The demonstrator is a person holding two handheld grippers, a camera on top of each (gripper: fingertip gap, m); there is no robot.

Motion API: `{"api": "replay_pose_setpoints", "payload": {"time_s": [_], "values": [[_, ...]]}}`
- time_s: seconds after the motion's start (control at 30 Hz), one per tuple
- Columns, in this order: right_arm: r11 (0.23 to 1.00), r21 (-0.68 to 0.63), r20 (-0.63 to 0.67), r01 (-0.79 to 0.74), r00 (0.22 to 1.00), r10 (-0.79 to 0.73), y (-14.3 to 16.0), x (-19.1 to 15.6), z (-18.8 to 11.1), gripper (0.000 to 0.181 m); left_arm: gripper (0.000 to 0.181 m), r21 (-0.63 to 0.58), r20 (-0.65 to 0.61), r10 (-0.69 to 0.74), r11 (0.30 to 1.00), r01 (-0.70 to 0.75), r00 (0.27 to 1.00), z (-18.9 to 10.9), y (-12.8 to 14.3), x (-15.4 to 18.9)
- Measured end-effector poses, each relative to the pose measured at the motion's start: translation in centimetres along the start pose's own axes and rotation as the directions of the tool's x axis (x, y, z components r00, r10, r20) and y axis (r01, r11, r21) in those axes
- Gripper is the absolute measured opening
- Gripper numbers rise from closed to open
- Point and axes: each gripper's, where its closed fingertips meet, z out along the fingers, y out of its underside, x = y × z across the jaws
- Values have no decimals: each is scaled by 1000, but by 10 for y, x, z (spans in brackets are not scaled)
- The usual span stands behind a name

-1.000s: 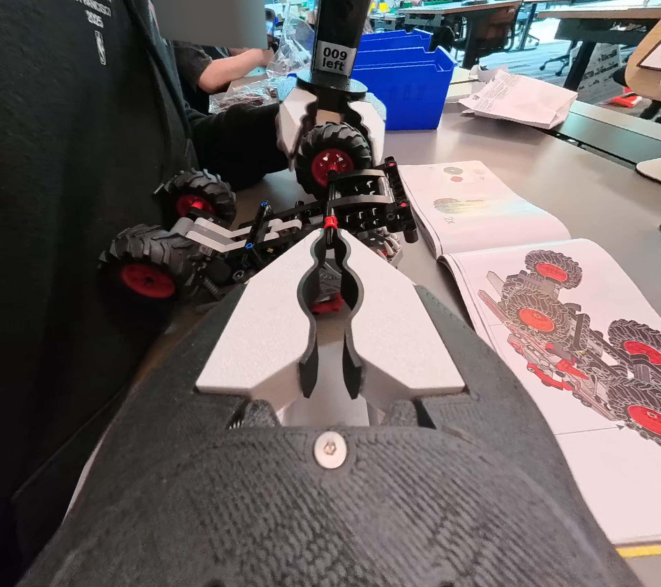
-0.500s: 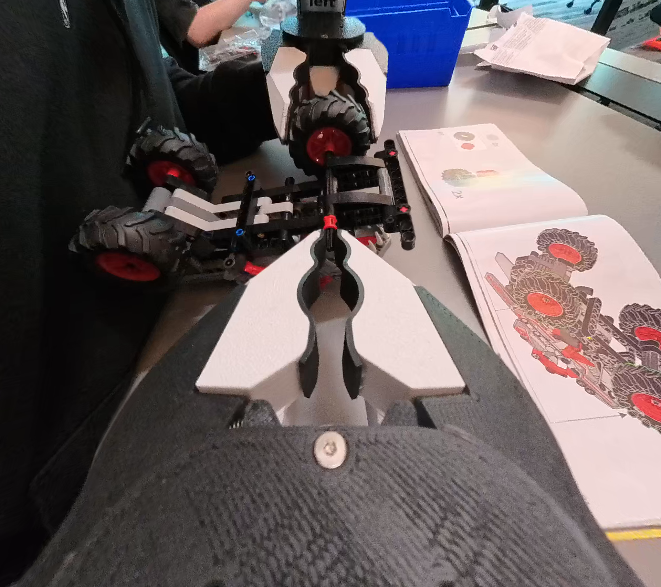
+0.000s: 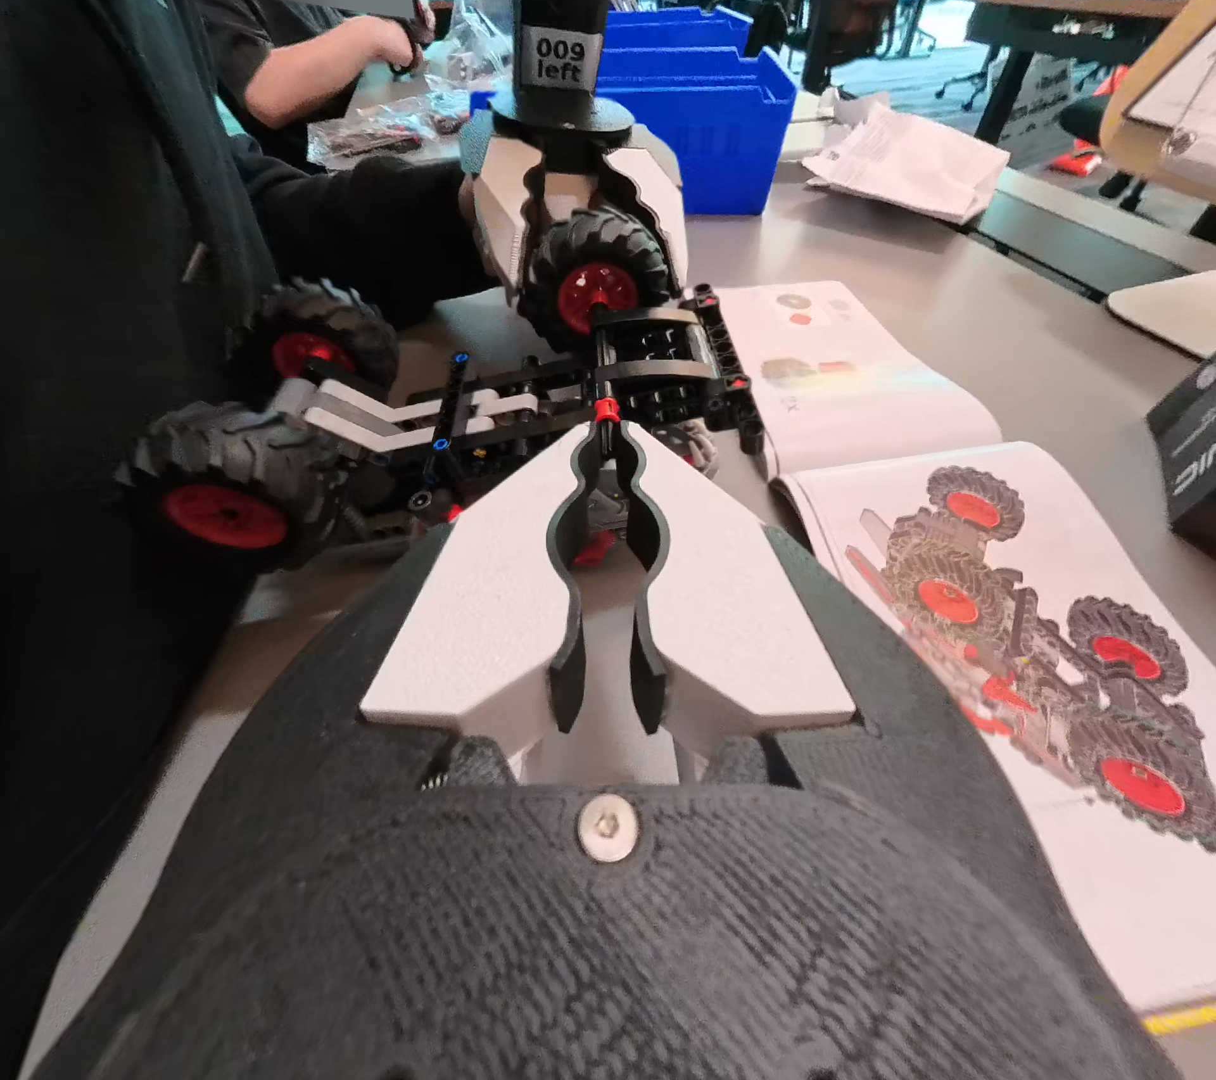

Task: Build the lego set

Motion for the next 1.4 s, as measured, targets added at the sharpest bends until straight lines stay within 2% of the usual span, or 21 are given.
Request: {"api": "replay_pose_setpoints", "payload": {"time_s": [0.1, 0.17, 0.23, 0.33, 0.53, 0.63, 0.7, 0.77, 0.93, 1.07, 1.2, 1.23, 1.27, 1.3, 1.33, 1.37, 1.4], "values": [[999, 10, -43, 45, 998, -45, -5, 5, 6, 3, 56, 38, 7, -4, 999, 3, 1000, -8, -6, -3], [997, -4, -67, 72, 995, -72, -5, 7, 8, 3, 65, 70, 6, 4, 998, -5, 1000, -11, -14, -1], [994, -19, -104, 103, 989, -105, -5, 8, 7, 3, 74, 49, 19, 44, 998, -45, 999, -9, -15, 0], [993, -35, -144, 114, 983, -118, -3, 9, 3, 3, 79, -16, 45, 144, 989, -144, 989, -5, -15, 3], [992, 1, -187, 129, 974, -127, -3, 4, -4, 4, 71, -181, 59, 281, 947, -266, 958, -7, -14, 13], [991, -10, -203, 136, 970, -135, -1, 3, -8, 18, 45, -293, 37, 351, 899, -325, 936, -20, -17, 18], [988, -5, -187, 157, 970, -155, -3, -3, -10, 24, 60, -342, 92, 422, 864, -369, 902, -24, -24, 14], [987, 14, -174, 162, 972, -157, -7, -8, -13, 29, 63, -367, 54, 424, 850, -377, 904, -20, -24, 27], [983, 0, -165, 181, 970, -178, -7, -14, -18, 36, 65, -528, 59, 406, 788, -317, 912, -8, 5, 40], [992, -31, -153, 121, 980, -125, 1, -22, -16, 45, 56, -548, 117, 553, 729, -410, 825, -2, 8, 40], [998, -57, -133, 22, 991, -29, 11, -34, -4, 61, 53, -424, 153, 561, 781, -459, 813, 10, -8, 64], [999, -47, -158, 12, 987, -19, 10, -32, -3, 62, 34, -379, 118, 541, 799, -466, 832, 14, -10, 78], [999, -40, -171, 9, 985, -15, 10, -32, -3, 62, 10, -386, 65, 499, 811, -440, 864, 17, -2, 90], [999, -37, -177, 3, 984, -10, 10, -32, -4, 62, 4, -465, 16, 442, 798, -385, 897, 14, 18, 95], [999, -34, -185, -2, 983, -4, 10, -32, -5, 62, 16, -549, 8, 405, 766, -335, 914, 8, 34, 92], [999, -33, -194, -5, 981, -2, 11, -31, -7, 63, 22, -565, 35, 407, 762, -318, 913, 5, 37, 88], [999, -31, -200, -8, 980, 1, 11, -30, -8, 65, 21, -517, 69, 416, 792, -325, 907, 5, 28, 86]]}}
